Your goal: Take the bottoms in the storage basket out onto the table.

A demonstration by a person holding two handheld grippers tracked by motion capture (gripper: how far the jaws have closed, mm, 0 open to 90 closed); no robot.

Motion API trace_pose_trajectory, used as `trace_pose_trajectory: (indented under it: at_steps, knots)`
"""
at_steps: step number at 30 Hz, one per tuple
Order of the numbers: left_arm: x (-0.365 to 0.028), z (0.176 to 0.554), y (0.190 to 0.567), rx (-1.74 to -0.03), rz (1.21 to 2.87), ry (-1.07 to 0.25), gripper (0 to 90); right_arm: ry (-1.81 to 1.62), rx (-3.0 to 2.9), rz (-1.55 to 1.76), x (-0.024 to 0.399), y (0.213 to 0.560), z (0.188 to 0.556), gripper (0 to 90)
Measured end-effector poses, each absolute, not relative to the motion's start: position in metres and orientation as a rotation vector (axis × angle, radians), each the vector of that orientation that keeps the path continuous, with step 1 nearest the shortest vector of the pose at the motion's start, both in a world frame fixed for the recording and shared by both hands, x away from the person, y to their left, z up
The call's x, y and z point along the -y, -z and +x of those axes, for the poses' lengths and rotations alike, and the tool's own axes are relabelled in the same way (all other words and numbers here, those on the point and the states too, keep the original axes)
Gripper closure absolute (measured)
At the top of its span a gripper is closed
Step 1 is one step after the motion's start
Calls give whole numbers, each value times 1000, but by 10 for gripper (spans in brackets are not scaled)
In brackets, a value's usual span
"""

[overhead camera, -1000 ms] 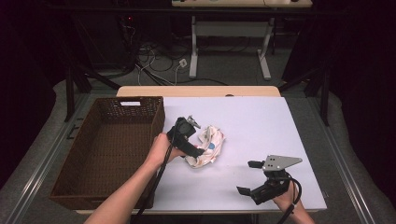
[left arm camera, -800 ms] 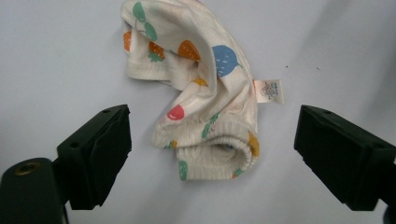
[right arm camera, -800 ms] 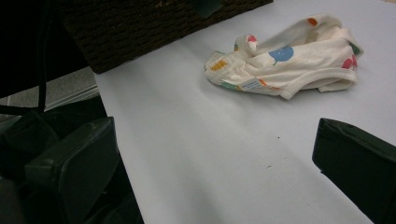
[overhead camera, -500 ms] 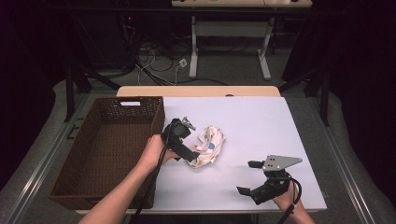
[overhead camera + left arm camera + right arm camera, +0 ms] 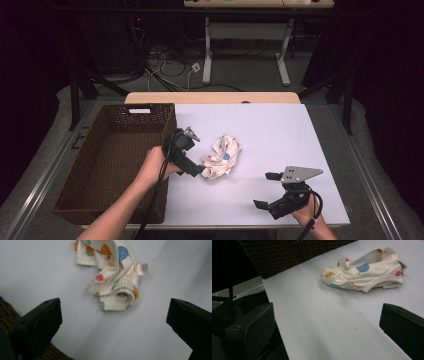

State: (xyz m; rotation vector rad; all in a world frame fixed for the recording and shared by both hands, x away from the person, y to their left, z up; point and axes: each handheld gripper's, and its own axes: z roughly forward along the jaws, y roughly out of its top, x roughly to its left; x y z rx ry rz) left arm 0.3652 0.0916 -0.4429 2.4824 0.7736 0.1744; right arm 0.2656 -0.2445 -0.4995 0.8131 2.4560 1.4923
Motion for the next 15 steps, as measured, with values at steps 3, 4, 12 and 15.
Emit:
trace_pose_trajectory:
  at_steps: [3, 4, 12, 15]
  knots:
    - [-95, 362, 441, -772, 2486, -184, 1, -1494, -2456, 814, 244, 500, 266, 0]
    - [-97, 361, 440, -769, 2491, -187, 1, -1492, -2456, 815, 244, 499, 266, 0]
    - [-109, 354, 436, -786, 2476, -196, 0, -1489, -2460, 813, 245, 499, 266, 0]
    - [-113, 351, 435, -782, 2483, -203, 0, -1484, -2461, 813, 245, 499, 265, 0]
